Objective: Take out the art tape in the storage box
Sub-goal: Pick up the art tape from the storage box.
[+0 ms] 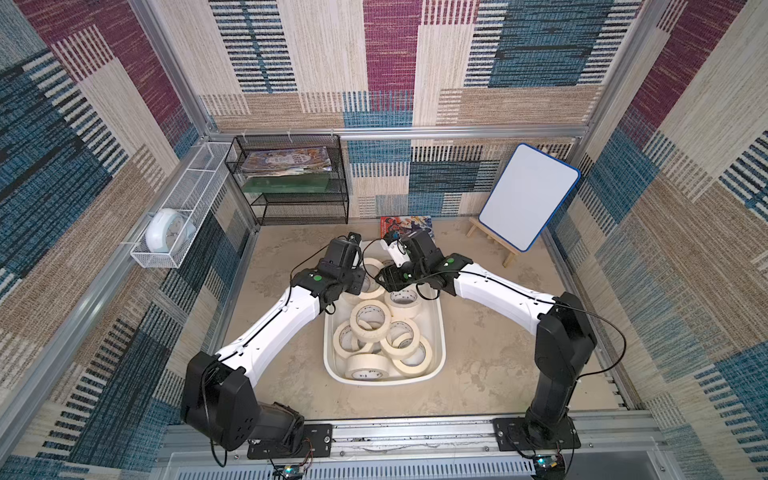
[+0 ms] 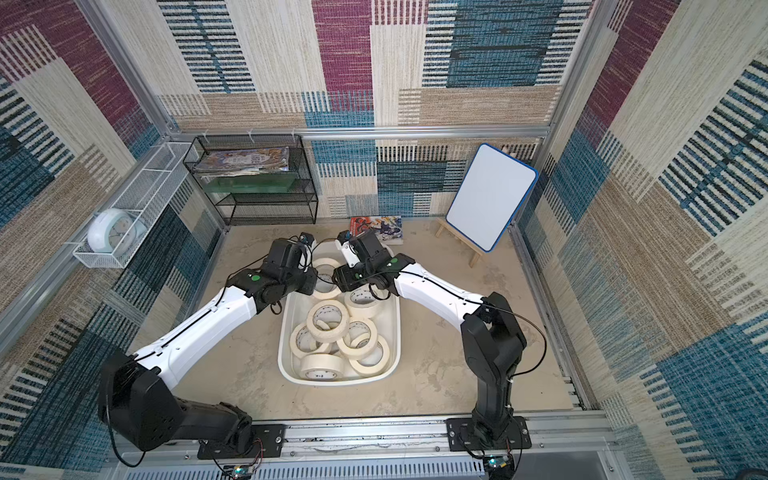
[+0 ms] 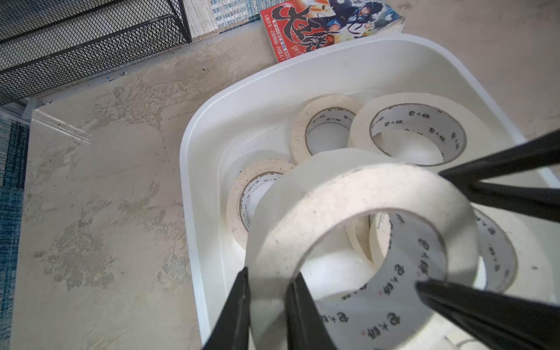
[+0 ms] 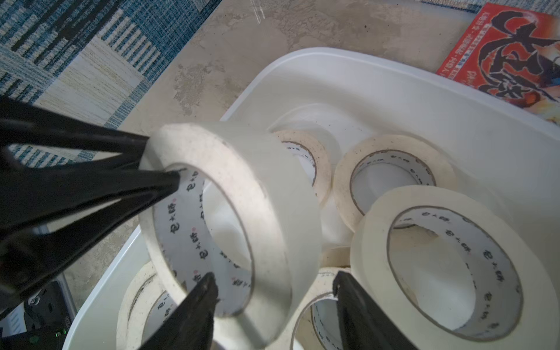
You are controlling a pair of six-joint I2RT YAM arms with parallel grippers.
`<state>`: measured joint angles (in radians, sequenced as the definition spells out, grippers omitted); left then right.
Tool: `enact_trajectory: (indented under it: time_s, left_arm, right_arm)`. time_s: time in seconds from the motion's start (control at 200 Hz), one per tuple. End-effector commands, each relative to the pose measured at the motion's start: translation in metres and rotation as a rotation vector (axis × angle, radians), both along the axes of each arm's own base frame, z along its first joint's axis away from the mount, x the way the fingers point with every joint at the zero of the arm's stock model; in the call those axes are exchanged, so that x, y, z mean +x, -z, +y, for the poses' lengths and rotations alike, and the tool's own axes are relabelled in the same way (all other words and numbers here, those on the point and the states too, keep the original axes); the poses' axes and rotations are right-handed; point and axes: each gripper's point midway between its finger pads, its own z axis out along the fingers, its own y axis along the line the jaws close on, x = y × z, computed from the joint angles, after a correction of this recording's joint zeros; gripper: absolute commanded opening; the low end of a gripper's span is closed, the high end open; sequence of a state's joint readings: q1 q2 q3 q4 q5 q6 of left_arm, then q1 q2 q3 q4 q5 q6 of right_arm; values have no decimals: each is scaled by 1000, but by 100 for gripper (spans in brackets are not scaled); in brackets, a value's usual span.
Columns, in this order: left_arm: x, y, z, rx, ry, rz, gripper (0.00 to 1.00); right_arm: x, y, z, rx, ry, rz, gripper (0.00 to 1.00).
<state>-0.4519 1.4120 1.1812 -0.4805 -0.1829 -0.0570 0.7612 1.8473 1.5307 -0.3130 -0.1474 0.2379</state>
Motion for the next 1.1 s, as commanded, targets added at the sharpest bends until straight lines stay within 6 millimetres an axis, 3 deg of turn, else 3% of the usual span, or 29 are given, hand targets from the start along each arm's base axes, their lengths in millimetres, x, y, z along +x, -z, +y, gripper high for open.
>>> enact_trajectory:
  time_s: [0.0,0.085,0.15,0.315,0.461,0.576,0.701,0.871,1.092]
  left_arm:
    - [-5,-7,-7,-53,5,-10,0]
    - [-10,-3,-8,-70,-3,5,0]
    - [-15,1,-9,-86,0,12,0]
    - [-22,3,-12,-111,14,4,11]
    - [-30,-12,-17,-169,51,-56,35]
    - [-37,-34,-15,-229,55,-135,71]
    - [-42,-52,-11,-242,47,-163,84]
    - [-45,-64,-11,-270,58,-204,92]
    - [-37,-48,-14,-254,60,-188,92]
  right_arm:
    - [10,0,4,-4,29,-15,58]
    - [16,-1,8,3,39,-25,22]
    - [20,-1,8,1,53,-31,0]
    - [26,-3,3,-14,86,-48,0]
    - [31,-3,-9,-61,141,-59,0]
    - [35,-7,-25,-99,179,-70,0]
    - [38,-17,-53,-111,230,-69,0]
    - [48,-32,-121,-124,372,-58,0]
    - [66,-3,-272,-233,689,83,0]
